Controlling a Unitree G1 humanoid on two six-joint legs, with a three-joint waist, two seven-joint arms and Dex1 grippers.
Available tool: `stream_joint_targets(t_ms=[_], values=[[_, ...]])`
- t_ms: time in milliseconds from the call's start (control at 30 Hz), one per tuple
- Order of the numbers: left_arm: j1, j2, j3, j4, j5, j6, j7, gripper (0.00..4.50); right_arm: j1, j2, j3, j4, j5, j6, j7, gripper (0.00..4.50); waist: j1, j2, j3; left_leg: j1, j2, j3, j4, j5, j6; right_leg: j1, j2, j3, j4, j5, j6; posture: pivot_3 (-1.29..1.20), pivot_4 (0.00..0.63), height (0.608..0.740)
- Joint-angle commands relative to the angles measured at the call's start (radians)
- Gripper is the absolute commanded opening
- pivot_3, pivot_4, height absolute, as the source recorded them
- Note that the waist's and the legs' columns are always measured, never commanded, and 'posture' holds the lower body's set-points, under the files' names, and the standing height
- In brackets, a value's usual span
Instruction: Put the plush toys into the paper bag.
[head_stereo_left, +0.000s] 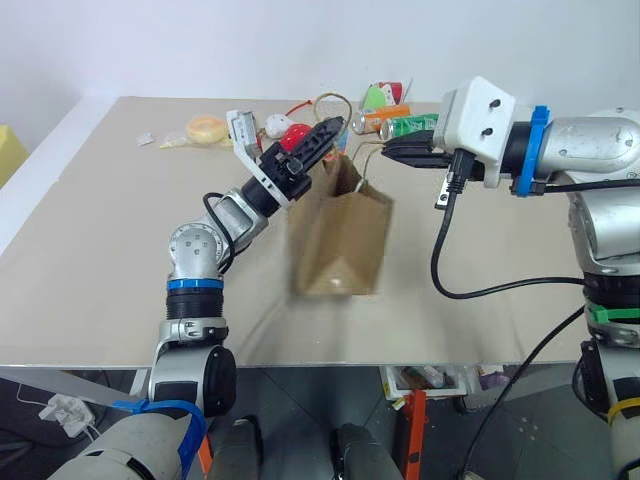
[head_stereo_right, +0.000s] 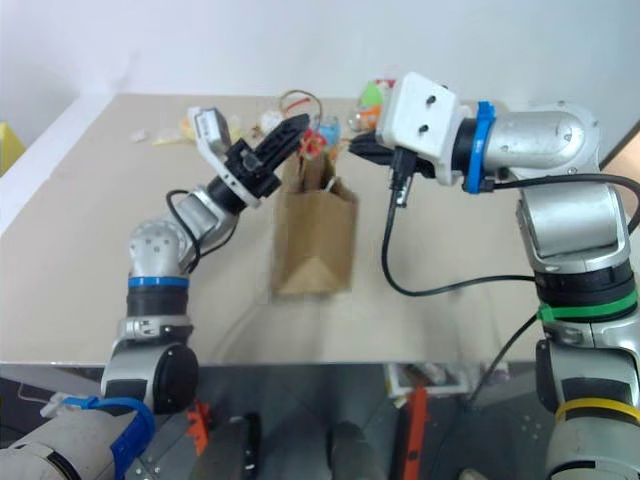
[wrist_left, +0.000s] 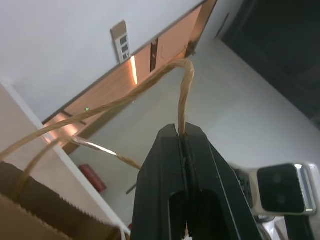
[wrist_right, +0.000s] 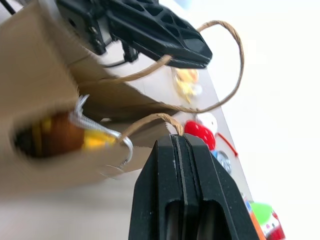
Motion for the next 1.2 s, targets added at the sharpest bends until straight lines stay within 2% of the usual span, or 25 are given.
stream_joint_targets(t_ms=[33, 167, 333, 533, 833, 1200], values=[[-0.035, 0.036, -0.035, 0.028, 0.07, -0.024, -0.07, 0.0, -0.024, -0.026, -0.019, -0.082, 0.027, 0.031, 0.028, 0.03, -0.001, 0.0, 0.0, 0.0, 0.0, 0.0, 0.0, 0.0, 0.0, 0.0, 0.0, 0.0, 0.0, 0.0, 0.0, 0.0, 0.15, 0.74], [-0.027, 0.103, -0.085, 0.064, 0.179, -0.059, -0.132, 0.0, 0.071, -0.045, 0.048, -0.203, 0.062, 0.095, 0.104, 0.03, -0.003, 0.0, 0.0, 0.0, 0.0, 0.0, -0.001, 0.0, 0.0, 0.0, 0.0, 0.0, 0.0, -0.001, -0.001, 0.0, 0.15, 0.74], [-0.002, 0.175, -0.095, 0.014, 0.219, -0.045, -0.178, 0.0, 0.134, -0.005, 0.113, -0.238, 0.053, 0.119, 0.092, 0.03, -0.003, 0.0, 0.0, 0.001, 0.0, 0.0, -0.002, 0.0, -0.001, -0.001, 0.0, 0.0, 0.0, -0.001, -0.001, 0.0, 0.15, 0.74], [0.0, 0.222, -0.04, -0.035, 0.189, -0.007, -0.152, 0.0, 0.058, 0.122, 0.1, -0.119, 0.058, 0.073, 0.033, 0.03, -0.004, 0.0, 0.0, 0.001, 0.0, 0.0, -0.001, 0.0, -0.001, 0.0, 0.0, 0.0, 0.0, 0.0, -0.001, 0.0, 0.15, 0.74], [0.04, 0.231, -0.028, -0.098, 0.191, 0.031, -0.138, 0.0, -0.112, 0.317, 0.094, 0.111, 0.04, -0.018, -0.068, 0.03, -0.002, 0.0, 0.0, 0.0, 0.0, 0.0, -0.001, 0.0, -0.001, 0.0, 0.0, 0.0, 0.001, 0.001, -0.001, 0.0, 0.15, 0.74], [0.07, 0.244, -0.074, -0.151, 0.229, 0.031, -0.154, 0.0, -0.027, 0.322, 0.144, 0.084, 0.028, -0.004, -0.006, 0.03, 0.004, 0.0, 0.0, -0.001, 0.0, -0.001, -0.001, 0.0, -0.001, 0.0, 0.0, -0.001, 0.001, 0.001, -0.001, 0.0, 0.15, 0.74]])
